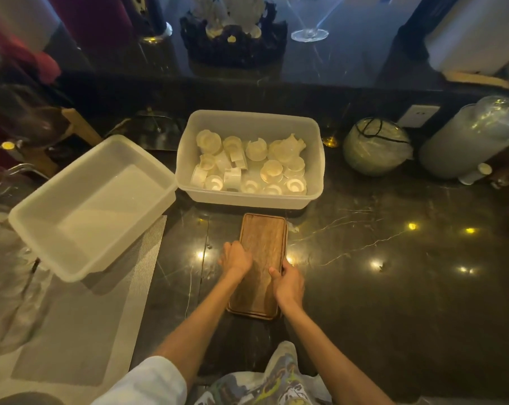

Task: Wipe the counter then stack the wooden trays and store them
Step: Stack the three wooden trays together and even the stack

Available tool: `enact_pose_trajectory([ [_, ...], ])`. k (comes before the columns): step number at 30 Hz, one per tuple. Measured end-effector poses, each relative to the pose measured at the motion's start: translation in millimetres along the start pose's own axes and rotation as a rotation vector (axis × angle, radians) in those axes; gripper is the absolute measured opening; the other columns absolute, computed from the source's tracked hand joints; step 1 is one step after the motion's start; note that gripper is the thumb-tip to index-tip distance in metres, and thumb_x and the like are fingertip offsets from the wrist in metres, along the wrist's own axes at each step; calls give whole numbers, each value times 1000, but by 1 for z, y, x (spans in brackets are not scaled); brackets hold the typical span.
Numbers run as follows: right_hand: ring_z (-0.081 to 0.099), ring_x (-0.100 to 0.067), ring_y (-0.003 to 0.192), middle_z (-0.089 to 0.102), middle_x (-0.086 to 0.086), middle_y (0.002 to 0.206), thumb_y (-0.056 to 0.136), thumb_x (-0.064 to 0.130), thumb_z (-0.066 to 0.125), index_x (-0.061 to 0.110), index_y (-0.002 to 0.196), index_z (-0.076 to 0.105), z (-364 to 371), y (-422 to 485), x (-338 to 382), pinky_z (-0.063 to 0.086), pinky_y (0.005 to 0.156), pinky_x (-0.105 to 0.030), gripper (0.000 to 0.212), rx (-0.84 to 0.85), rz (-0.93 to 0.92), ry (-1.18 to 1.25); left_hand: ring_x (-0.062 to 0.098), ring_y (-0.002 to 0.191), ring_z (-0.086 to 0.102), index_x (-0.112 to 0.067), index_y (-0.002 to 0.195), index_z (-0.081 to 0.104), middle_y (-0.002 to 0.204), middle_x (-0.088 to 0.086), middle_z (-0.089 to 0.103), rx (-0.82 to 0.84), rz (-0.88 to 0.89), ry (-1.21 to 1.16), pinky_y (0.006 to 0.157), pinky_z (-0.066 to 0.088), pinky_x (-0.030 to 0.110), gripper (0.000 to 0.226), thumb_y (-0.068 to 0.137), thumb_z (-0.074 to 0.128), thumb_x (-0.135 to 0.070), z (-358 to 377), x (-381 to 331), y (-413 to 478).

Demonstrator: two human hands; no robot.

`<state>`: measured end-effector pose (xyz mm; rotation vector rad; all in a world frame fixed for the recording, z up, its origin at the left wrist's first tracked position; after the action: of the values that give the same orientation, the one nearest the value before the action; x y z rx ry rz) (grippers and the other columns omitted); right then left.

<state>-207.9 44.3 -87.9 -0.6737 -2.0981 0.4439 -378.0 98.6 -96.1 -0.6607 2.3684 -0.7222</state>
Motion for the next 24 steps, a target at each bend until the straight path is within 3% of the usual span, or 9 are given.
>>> enact_pose_trajectory([
  [3,62,-27,120,66,-10,127,99,21,61,18,148,50,-4,0,3,52,102,-45,50,-25,-43,-76,37,115,58,0,121,62,131,19,54,-15,23,2,100,48,49,30,96,51,-11,2,0,1],
  [6,64,-27,116,69,-9,124,99,20,61,19,146,53,-9,4,5,54,99,-46,48,-28,-48,-112,38,110,61,4,112,66,120,23,63,-8,53,-18,95,52,50,26,94,52,-8,4,-2,3],
  [15,65,-27,113,70,-7,120,97,25,63,24,136,61,-13,5,-2,56,93,-46,39,-33,2,-155,35,106,63,3,107,68,116,22,65,-25,65,2,93,54,48,22,95,51,-6,3,-8,1],
  [20,67,-26,109,71,-6,117,96,29,64,24,133,63,-16,3,-5,57,85,-40,37,-39,15,-158,37,105,64,2,108,68,115,21,66,-22,64,-13,92,54,49,23,95,50,-5,2,-8,1],
  [24,66,-27,111,68,-7,120,98,32,62,23,134,60,-14,3,-6,58,88,-44,38,-6,13,-196,38,101,65,1,105,70,110,22,69,-10,61,-45,86,55,44,23,94,50,-4,-2,-6,5],
])
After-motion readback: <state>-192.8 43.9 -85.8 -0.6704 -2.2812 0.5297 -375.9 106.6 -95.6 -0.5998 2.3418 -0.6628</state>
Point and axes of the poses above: each hand's wrist, its own y-axis towards the middle knuckle, its own z-axis out of the palm, x = y × z, the point moved 9 cm from there along y, towards the middle knuckle
